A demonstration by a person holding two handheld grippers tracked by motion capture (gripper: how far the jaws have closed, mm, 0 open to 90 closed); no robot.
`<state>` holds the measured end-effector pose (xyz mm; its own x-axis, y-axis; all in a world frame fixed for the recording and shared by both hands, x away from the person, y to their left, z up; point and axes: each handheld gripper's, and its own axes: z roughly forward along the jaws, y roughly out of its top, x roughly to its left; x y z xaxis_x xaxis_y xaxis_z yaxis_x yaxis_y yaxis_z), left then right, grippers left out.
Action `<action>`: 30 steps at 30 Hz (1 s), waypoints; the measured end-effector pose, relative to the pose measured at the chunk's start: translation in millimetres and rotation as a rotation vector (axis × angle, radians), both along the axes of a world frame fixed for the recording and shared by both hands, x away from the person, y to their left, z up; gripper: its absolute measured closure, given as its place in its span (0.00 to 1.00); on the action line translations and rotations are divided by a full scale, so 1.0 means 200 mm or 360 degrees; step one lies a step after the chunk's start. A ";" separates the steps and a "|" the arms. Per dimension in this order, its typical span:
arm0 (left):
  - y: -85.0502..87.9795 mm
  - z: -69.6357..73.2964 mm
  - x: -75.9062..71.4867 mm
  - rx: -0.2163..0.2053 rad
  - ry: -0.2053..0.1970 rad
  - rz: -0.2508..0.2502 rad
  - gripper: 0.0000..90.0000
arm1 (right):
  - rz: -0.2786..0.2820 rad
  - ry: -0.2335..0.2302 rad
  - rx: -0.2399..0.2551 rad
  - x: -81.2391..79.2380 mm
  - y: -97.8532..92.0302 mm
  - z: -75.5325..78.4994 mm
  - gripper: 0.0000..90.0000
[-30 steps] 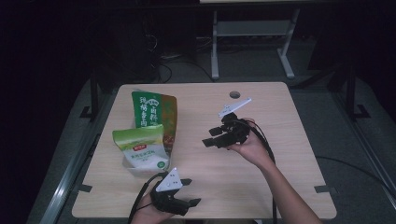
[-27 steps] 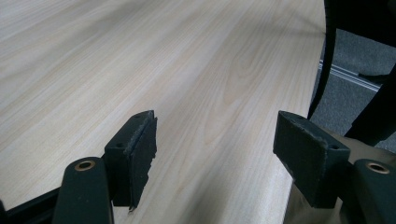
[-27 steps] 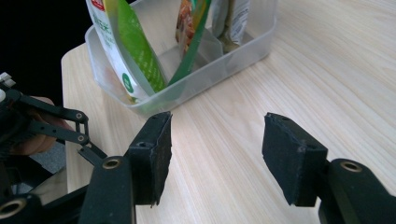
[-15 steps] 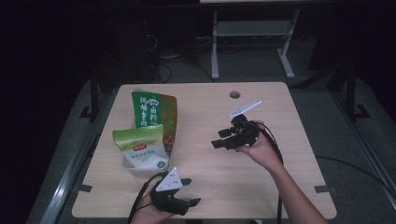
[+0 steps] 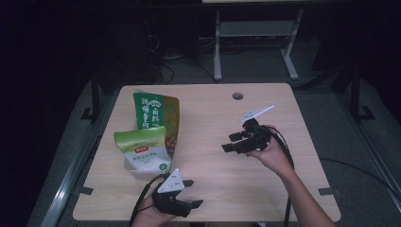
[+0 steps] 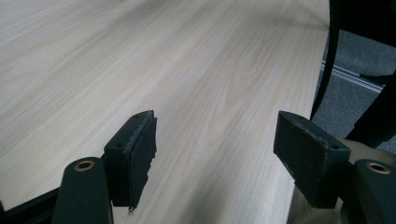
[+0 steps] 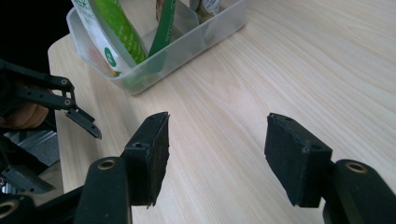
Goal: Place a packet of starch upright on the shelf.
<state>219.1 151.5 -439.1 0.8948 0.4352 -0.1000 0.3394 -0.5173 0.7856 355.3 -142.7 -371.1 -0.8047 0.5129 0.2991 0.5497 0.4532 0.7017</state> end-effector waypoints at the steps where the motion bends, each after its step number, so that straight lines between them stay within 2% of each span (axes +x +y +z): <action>1: 0.00 0.00 0.00 0.0001 -0.0001 -0.0001 0.33 | -0.0007 -0.0004 0.0003 0.00 -0.01 0.00 0.44; 13: 0.00 0.00 0.00 0.0007 -0.0002 0.0002 0.33 | -0.0082 0.0021 -0.0005 -0.05 -0.14 -0.05 0.43; 22: 0.01 0.00 0.00 0.0001 -0.0002 0.0013 0.33 | -0.0139 0.0033 0.0039 -0.10 -0.23 -0.08 0.42; 30: 0.00 0.00 0.00 0.0009 -0.0009 0.0013 0.33 | -0.0175 0.0057 0.0034 -0.15 -0.32 -0.13 0.42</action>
<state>219.9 152.2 -438.4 0.8917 0.4431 -0.0923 0.3392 -0.5193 0.7844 325.4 -206.1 -397.7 -0.7325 0.5906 0.3386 0.6202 0.3739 0.6896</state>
